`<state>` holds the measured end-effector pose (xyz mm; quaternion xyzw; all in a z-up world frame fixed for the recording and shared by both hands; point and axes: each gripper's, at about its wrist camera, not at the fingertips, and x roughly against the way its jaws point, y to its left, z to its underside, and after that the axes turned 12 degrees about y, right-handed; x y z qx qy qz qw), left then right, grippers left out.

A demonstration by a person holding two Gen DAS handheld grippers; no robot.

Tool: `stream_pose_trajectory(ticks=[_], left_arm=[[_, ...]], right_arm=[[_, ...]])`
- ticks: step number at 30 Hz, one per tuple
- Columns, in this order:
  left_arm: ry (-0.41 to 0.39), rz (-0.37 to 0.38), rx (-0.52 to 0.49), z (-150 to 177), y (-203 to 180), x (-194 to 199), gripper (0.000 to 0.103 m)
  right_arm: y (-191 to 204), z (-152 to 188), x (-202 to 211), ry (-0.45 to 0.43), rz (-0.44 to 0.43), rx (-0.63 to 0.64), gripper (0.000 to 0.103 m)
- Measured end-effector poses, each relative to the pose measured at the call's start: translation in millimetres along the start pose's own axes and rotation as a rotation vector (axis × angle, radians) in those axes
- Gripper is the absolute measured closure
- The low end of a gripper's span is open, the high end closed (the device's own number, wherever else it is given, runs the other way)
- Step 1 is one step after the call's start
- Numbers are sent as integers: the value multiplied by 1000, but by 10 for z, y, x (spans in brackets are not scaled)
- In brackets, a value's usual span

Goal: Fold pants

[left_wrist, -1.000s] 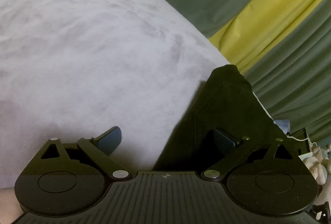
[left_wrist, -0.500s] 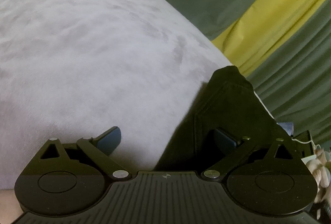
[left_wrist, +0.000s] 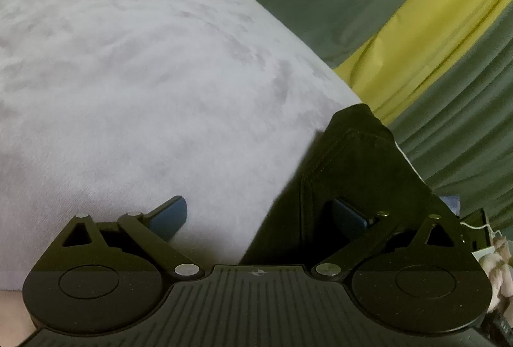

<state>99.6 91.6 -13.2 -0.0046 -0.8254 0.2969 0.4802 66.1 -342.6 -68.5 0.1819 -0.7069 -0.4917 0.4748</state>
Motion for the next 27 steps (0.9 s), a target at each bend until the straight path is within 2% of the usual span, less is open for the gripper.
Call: stream_pose_trajectory(ticks=[2, 4, 8, 10, 14, 16, 19, 27], left_arm=[[-1, 3, 6, -7, 8, -1, 2], [-4, 1, 8, -7, 7, -2, 2], [-6, 4, 14, -6, 12, -7, 2], [-9, -1, 10, 0, 3, -3, 2], [-18, -3, 14, 14, 15, 10, 2], [-28, -15, 14, 22, 9, 18, 2], [-36, -27, 11, 23, 1, 29, 2], [-44, -44, -16, 41, -27, 48, 2]], right_arm=[[47, 42, 5, -11, 40, 41, 51], [68, 93, 18, -25, 42, 73, 60], [98, 129, 60, -44, 0, 62, 59], [73, 105, 16, -29, 3, 33, 48], [119, 99, -78, -33, 11, 6, 48], [287, 150, -101, -43, 59, 76, 64], [705, 280, -30, -73, 156, 274, 69], [1243, 476, 461, -220, 150, 455, 73]])
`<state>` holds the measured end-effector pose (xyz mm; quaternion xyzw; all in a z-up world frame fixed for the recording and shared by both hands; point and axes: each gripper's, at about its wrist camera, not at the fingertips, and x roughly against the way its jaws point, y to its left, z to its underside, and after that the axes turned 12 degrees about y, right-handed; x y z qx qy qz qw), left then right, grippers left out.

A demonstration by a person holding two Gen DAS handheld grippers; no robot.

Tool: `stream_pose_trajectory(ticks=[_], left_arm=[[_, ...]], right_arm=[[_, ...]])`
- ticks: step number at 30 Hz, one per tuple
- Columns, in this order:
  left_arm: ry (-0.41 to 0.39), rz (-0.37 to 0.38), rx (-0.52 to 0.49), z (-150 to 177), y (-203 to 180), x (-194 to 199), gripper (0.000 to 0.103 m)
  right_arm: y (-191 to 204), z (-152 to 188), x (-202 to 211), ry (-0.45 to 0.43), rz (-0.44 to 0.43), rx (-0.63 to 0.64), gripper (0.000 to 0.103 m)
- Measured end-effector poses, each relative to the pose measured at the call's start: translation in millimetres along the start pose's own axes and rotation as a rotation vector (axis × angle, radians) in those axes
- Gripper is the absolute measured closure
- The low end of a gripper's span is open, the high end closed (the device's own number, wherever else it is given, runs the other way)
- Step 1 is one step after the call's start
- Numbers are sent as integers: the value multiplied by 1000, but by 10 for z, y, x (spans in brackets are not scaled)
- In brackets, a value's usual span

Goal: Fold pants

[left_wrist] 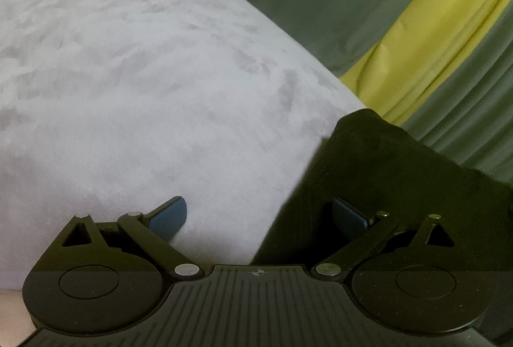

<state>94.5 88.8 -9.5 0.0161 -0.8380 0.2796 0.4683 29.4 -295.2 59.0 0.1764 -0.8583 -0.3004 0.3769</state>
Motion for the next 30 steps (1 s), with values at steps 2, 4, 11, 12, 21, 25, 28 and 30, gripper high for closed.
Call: stream_pose_trajectory(ticks=[2, 4, 11, 12, 21, 25, 28, 30], left_arm=[[-2, -3, -1, 2, 2, 7, 2], [1, -6, 1, -3, 7, 6, 2], [17, -8, -10, -22, -13, -7, 2], [18, -9, -14, -20, -16, -3, 2], [24, -10, -23, -19, -7, -15, 2], [27, -10, -19, -21, -27, -26, 2], [26, -10, -21, -10, -34, -25, 2], [27, -10, -22, -14, -32, -27, 2]], right_arm=[[77, -9, 74, -33, 7, 15, 76], [102, -28, 223, -62, 7, 32, 80], [-93, -25, 424, -44, 28, -2, 85], [-155, -3, 408, -23, 31, -23, 82], [-612, 214, 228, 14, 20, -215, 52], [-662, 200, 219, 18, 32, -219, 51], [-713, 211, 184, 39, 22, -230, 46], [-773, 221, 100, 76, 24, -240, 42]])
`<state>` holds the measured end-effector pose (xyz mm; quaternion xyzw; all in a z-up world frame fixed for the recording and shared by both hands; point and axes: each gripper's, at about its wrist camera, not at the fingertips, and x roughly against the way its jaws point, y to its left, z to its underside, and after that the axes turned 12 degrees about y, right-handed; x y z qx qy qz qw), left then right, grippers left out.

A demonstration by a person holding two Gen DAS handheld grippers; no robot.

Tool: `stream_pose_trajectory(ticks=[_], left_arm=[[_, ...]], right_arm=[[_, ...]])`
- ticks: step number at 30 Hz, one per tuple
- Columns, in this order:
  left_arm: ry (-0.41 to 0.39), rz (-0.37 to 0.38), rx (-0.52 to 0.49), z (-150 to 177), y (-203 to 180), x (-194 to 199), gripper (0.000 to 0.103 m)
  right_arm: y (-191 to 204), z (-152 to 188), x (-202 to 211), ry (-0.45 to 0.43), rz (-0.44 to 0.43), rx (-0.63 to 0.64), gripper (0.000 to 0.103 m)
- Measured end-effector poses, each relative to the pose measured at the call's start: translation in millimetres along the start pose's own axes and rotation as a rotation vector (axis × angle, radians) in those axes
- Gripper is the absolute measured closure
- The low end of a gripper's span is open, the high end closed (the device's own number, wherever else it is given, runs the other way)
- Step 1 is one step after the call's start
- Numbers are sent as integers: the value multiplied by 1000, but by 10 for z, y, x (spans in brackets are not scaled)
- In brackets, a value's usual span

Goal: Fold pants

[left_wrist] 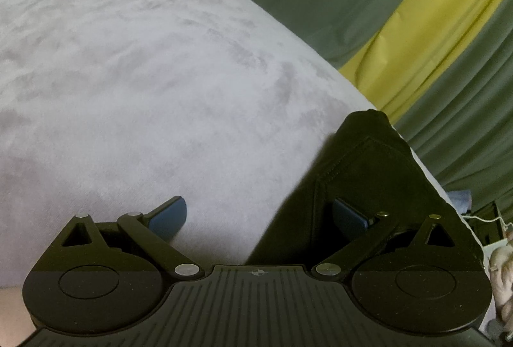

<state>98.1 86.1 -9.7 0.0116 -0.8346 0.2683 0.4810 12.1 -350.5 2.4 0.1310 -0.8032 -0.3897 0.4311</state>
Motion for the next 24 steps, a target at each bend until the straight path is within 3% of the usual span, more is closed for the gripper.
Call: stream_pose_trajectory(ticks=[3, 4, 8, 10, 17, 19, 22, 24], left_arm=[[0, -1, -1, -1, -6, 0, 1], [0, -1, -3, 0, -8, -3, 1], [1, 2, -1, -1, 6, -9, 1], [1, -1, 0, 0, 3, -15, 1], [-2, -6, -6, 7, -14, -24, 1], [-1, -8, -5, 11, -10, -23, 1], [-2, -12, -6, 10, -19, -30, 1], [-3, -16, -6, 3, -29, -40, 0]], right_arm=[[-194, 22, -114, 78, -77, -71, 39], [-249, 25, -160, 100, -115, -97, 29], [-352, -17, -234, 124, -137, -138, 20], [-371, -36, -260, 148, -199, -152, 5], [-596, -76, -511, 170, -365, -274, 4], [-602, -79, -596, 170, -452, -277, 4], [-493, -64, -686, 167, -413, -229, 5], [-412, -60, -750, 185, -363, -175, 15]])
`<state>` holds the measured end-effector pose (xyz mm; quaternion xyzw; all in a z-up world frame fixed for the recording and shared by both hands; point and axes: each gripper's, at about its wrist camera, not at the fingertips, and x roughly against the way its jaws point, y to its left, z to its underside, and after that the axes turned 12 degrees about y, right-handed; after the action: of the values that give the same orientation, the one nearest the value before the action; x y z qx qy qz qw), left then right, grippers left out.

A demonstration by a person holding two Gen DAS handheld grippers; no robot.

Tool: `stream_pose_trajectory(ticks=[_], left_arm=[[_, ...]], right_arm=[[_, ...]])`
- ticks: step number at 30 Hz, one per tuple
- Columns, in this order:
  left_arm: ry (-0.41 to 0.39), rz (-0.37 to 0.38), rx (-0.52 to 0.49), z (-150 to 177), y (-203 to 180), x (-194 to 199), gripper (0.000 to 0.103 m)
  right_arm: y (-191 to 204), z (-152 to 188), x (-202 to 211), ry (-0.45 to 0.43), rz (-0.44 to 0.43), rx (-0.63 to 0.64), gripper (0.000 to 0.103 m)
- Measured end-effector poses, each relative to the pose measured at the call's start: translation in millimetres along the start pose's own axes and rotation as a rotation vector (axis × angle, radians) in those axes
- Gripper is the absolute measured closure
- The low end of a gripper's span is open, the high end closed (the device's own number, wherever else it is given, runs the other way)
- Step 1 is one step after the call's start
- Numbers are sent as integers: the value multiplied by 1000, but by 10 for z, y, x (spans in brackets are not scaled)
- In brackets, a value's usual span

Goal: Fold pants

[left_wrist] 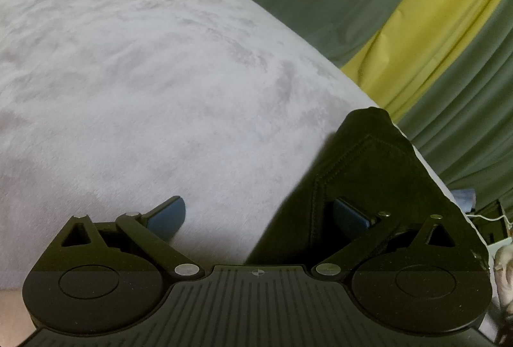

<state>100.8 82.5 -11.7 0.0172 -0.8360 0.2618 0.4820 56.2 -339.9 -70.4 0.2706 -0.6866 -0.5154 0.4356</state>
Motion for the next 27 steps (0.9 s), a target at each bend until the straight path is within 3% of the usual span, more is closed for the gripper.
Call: stream_pose_trajectory(ticks=[1, 2, 4, 8, 13, 15, 18, 20, 21, 24, 27], left_arm=[[-1, -2, 0, 0, -3, -3, 0], [-2, -3, 0, 1, -4, -4, 0], [-4, -3, 0, 1, -4, -4, 0], [-5, -1, 9, 1, 9, -1, 0], [-7, 6, 38, -34, 46, -5, 0], [-4, 10, 39, -40, 55, -11, 0], [-10, 0, 27, -25, 46, 4, 0], [-10, 3, 30, -23, 55, 10, 0], [-10, 4, 31, -26, 55, 9, 0], [-19, 16, 44, -30, 74, 25, 0], [-59, 42, 60, -19, 112, 85, 0]], right_arm=[[10, 1, -35, 9, 25, 10, 28], [-5, -1, -65, 14, 55, 9, 35], [-69, -1, -87, 17, 76, -17, 63], [-135, 30, -66, 21, -18, -63, 71], [36, 122, -69, 23, -106, 9, 75], [57, 102, -148, 35, -65, 22, 68], [2, 92, -315, 49, -62, -27, 41], [3, 92, -353, 22, -68, -65, 40], [9, 108, -360, 9, -62, -76, 43], [199, 155, -350, -26, 50, 6, 80], [471, 256, -309, -59, 128, 104, 85]])
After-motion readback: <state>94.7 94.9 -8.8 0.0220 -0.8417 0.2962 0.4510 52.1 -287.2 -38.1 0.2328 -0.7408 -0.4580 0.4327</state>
